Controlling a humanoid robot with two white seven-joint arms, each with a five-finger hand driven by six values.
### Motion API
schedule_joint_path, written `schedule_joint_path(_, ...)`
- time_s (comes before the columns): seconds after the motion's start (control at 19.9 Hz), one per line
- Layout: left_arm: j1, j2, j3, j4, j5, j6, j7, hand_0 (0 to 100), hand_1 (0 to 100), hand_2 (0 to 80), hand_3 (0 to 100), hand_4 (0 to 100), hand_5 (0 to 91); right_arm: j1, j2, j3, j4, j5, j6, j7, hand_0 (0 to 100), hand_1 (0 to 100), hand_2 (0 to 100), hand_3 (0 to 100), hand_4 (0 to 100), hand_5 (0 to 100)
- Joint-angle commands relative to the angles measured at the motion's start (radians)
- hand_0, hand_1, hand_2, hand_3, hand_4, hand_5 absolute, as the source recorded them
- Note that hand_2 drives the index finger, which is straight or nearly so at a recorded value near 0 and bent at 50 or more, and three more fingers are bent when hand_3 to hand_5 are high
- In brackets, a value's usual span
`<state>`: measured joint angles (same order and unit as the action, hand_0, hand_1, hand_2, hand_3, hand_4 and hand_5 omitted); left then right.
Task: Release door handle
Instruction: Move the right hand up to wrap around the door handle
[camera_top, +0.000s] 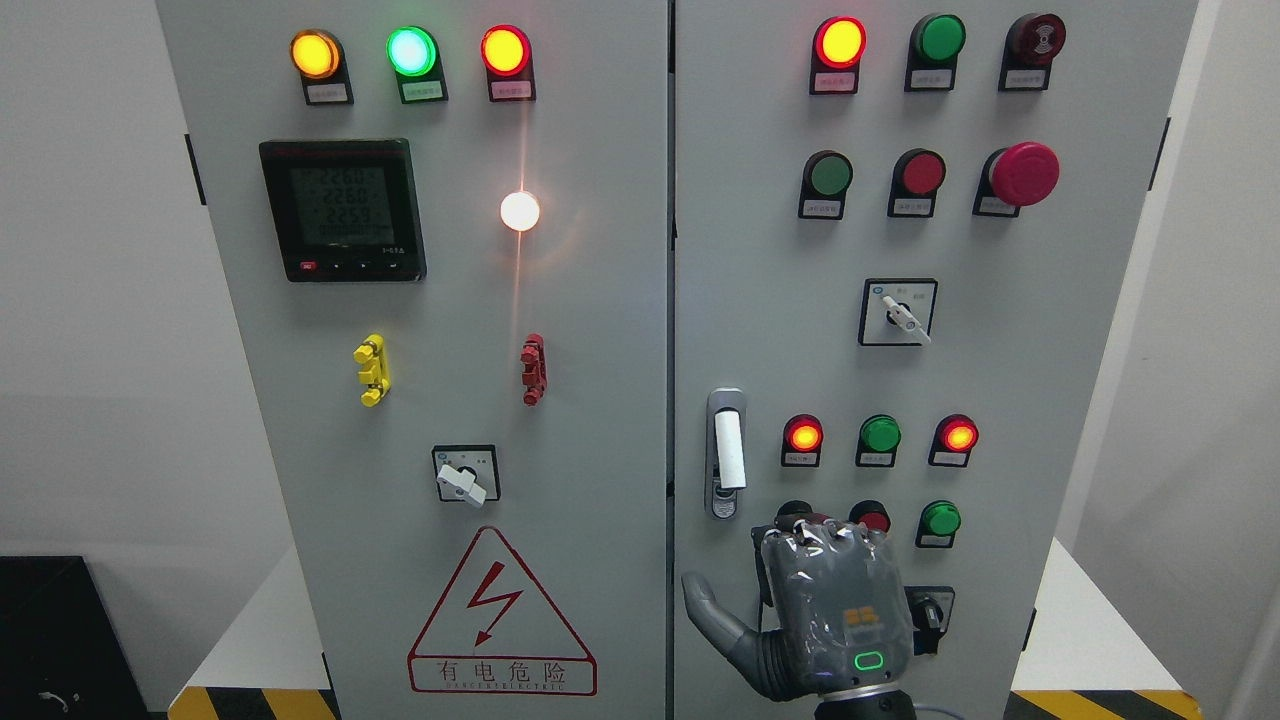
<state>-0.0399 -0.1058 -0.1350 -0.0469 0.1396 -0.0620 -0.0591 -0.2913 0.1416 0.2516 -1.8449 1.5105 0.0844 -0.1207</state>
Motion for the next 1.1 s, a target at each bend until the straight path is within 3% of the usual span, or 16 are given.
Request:
schedule_joint_path(0.0,0.0,0.0,0.0,-0.001,0.0,-0.001,-0.001,12,56,0.0,0,0,0.0,-0.031,0.0,-0.003,0.004,0.005,0.023,0.007,20,25,100,100,100,100)
schedule_joint_path(0.1,0.0,0.0,0.0,0.001,0.0,-0.001,-0.001,12,56,0.0,0,0,0.0,-0.035,0.0,-0.002,0.004,0.004,0.031,0.029,20,26,100,100,100,100)
schedule_joint_path(0.45,0.0,0.0,0.0,0.001,0.0,-0.001,-0.001,12,56,0.0,0,0,0.0,-0.057,0.001,0.002,0.01,0.008,0.054,0.035,21,25,100,100,100,100)
schedule_joint_path(0.55,0.0,0.0,0.0,0.001,0.0,-0.001,-0.001,12,56,0.0,0,0,0.0,-0.062,0.001,0.003,0.009,0.011,0.066,0.064,22,25,100,100,100,100)
schedule_joint_path(1.05,0.0,0.0,0.0,0.001,0.0,-0.001,-0.001,12,56,0.0,0,0,0.0,-0.075,0.001,0.018,0.009,0.016,0.115,0.087,24,24,100,100,100,100)
